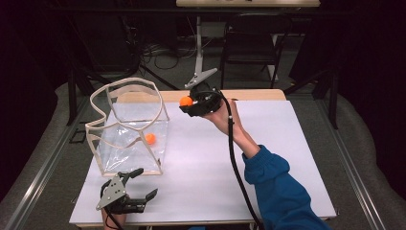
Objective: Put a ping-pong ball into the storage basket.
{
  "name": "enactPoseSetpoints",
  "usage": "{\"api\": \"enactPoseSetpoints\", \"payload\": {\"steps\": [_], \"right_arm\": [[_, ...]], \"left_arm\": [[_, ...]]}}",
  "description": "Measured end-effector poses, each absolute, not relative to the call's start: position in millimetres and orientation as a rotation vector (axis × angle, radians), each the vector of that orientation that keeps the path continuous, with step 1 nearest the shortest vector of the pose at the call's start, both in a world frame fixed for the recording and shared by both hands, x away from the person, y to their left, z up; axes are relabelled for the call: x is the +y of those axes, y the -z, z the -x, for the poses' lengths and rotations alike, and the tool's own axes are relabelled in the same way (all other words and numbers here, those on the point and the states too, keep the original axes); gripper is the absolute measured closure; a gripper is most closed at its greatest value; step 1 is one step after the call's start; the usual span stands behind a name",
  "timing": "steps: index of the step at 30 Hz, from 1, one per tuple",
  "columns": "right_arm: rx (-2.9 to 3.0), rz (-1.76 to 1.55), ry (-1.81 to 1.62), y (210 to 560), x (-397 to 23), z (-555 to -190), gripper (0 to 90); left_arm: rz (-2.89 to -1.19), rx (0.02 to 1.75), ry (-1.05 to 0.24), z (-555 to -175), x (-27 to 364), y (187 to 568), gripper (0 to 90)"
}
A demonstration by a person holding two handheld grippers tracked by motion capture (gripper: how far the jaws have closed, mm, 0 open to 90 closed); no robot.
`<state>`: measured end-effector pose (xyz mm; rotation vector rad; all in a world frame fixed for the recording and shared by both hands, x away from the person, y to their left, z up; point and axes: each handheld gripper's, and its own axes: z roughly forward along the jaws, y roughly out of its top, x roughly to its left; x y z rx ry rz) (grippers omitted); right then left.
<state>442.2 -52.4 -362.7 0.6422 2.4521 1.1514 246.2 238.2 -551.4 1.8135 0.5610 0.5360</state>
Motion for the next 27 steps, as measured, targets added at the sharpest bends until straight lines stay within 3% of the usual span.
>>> {"api": "enactPoseSetpoints", "payload": {"steps": [27], "right_arm": [[2.439, -0.622, -1.176, 351.5, -45.1, -443.2, 50.8]], "left_arm": [[-1.814, 0.559, -0.535, -245.9, 237.7, 551.6, 15.8]]}}
